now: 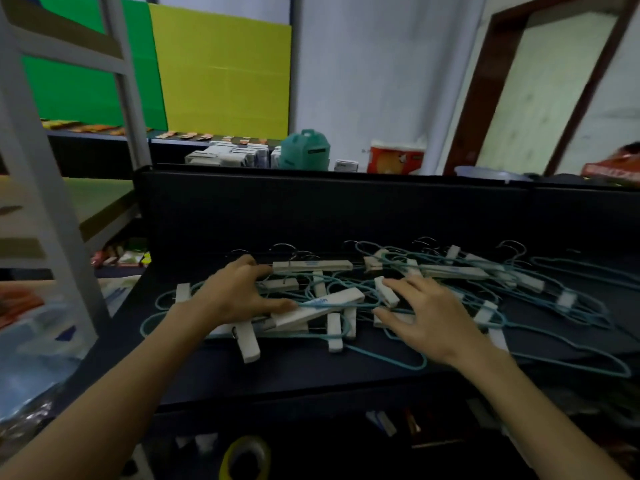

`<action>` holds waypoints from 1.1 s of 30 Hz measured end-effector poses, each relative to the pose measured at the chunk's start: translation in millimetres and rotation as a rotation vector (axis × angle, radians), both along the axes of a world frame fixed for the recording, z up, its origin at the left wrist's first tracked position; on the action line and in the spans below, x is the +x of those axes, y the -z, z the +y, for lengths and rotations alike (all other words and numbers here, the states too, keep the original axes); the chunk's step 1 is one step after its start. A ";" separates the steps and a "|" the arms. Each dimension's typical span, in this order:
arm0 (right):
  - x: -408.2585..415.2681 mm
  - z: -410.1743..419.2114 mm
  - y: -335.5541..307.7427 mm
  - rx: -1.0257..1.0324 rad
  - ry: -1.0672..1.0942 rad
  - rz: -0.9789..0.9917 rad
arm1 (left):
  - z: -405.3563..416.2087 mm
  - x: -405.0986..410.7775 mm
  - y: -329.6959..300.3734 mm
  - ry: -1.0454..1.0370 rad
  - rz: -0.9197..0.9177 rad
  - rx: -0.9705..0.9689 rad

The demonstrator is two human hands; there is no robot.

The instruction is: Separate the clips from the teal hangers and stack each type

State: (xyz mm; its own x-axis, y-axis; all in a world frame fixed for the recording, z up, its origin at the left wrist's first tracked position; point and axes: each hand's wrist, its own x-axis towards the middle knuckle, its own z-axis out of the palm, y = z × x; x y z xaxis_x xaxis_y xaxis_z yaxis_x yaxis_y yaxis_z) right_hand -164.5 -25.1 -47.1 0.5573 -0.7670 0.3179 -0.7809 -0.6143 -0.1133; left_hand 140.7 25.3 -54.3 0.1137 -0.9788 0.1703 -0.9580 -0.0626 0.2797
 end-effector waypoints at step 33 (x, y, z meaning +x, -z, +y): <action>90.7 -43.8 19.8 0.172 -0.455 0.117 | 25.7 32.5 -24.4 -0.302 -0.117 -0.368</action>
